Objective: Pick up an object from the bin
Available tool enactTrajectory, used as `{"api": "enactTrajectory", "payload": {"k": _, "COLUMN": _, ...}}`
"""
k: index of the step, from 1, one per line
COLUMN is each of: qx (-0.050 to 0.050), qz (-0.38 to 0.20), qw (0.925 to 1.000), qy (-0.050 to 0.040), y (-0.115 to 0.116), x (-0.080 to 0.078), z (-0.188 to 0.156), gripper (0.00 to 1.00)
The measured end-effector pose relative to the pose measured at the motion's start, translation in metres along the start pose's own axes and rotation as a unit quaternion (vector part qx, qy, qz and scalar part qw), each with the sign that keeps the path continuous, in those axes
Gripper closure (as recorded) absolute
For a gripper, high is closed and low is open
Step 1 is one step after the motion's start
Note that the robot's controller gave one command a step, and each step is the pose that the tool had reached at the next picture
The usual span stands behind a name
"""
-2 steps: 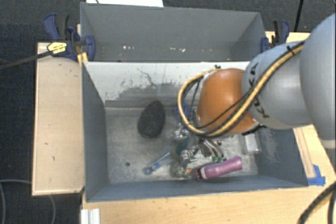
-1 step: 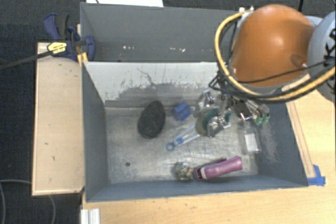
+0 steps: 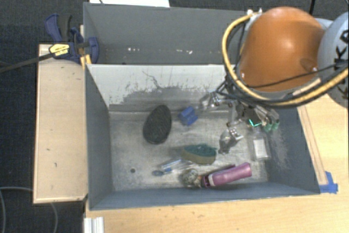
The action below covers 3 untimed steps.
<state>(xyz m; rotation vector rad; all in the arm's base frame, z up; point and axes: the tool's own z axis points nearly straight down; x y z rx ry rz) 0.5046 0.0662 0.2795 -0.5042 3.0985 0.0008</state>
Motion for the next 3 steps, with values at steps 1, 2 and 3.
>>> {"api": "enactTrajectory", "payload": {"k": 1, "qx": 0.0, "qz": 0.199, "qw": 0.9799, "qy": 0.0034, "y": -0.011, "x": 0.026, "z": 0.169, "gripper": 0.0}}
{"api": "enactTrajectory", "payload": {"k": 2, "qx": 0.0, "qz": 0.199, "qw": 0.9799, "qy": -0.0004, "y": -0.012, "x": 0.024, "z": 0.166, "gripper": 1.0}}
{"api": "enactTrajectory", "payload": {"k": 3, "qx": 0.001, "qz": 0.172, "qw": 0.9851, "qy": -0.0028, "y": -0.016, "x": 0.014, "z": 0.055, "gripper": 1.0}}
